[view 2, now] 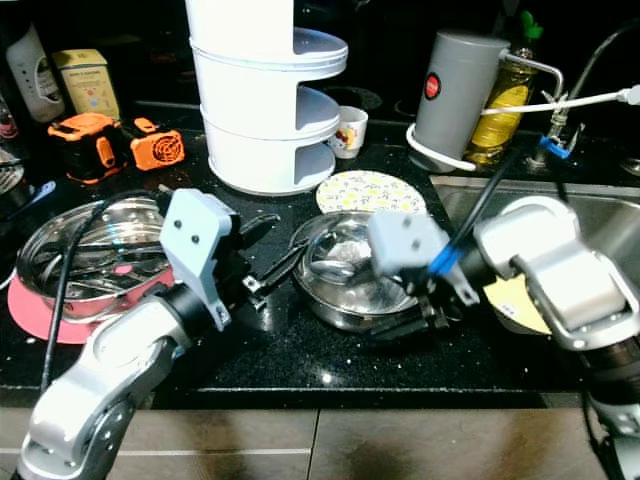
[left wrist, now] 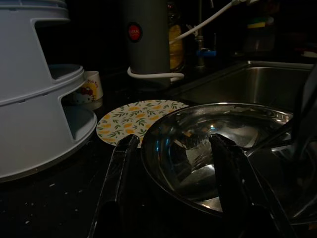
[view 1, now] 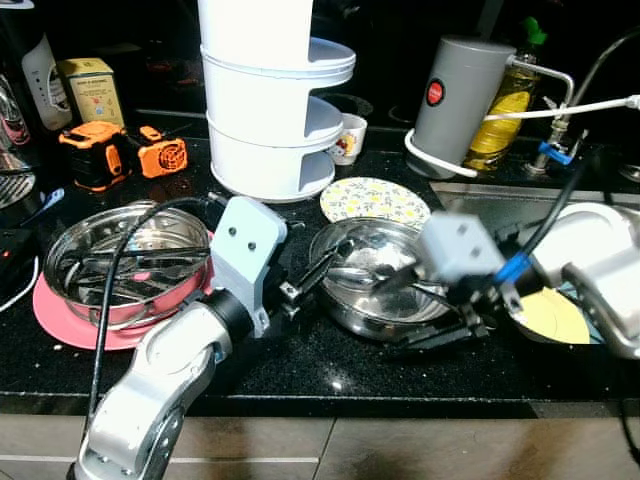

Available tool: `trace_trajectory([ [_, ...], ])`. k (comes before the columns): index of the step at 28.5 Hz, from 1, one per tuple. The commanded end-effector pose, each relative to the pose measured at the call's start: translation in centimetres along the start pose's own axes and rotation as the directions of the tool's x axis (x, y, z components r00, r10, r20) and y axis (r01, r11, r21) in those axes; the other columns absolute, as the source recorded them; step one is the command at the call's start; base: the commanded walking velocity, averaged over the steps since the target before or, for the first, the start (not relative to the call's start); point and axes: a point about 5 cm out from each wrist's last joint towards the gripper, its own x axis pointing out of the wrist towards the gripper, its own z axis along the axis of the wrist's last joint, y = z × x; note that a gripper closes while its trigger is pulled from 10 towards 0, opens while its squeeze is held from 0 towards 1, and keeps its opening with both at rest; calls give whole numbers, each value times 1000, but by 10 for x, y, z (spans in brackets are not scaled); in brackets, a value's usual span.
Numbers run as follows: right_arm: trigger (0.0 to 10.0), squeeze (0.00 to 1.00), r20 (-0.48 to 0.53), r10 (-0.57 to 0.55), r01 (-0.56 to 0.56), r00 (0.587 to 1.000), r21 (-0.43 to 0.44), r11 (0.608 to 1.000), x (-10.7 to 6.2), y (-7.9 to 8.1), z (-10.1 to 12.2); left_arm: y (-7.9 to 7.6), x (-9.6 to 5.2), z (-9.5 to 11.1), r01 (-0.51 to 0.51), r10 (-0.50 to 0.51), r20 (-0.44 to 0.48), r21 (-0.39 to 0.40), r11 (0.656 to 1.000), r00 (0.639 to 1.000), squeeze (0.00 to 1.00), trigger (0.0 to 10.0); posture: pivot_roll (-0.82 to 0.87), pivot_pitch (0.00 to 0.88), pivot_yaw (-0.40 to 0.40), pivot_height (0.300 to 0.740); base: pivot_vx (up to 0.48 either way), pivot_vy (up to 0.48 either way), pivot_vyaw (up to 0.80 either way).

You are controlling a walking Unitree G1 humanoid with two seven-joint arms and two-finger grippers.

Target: Kitchen organization

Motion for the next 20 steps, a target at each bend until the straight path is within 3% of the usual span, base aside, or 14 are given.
trace_trajectory([
  [1,10000,0,50,-25,25,998,1,1000,-5,-4,8,-1,1,0,4,-4,-4,3,1000,1000,0,10000,6,0,-81,740,0,0,0],
  [6,10000,0,-16,-152,152,988,51,987,-10,-20,1,-2,2,0,5,-5,-2,2,1000,1000,0,10000,6,0,-84,740,0,0,0],
  [9,10000,0,-273,-246,277,930,83,957,-18,-30,-25,-2,2,-1,5,-5,-3,-1,1000,1000,0,10000,0,0,-87,740,0,0,0],
  [11,10000,0,-347,-252,302,903,97,948,-22,-30,-32,-2,2,-1,6,-6,-3,-4,1000,1000,0,10000,-2,0,-87,740,0,0,0],
  [20,10000,0,-409,-220,283,886,101,954,-26,-26,-38,-2,2,-2,6,-6,-4,-5,1000,1000,0,10000,-6,0,-88,740,0,0,0],
])
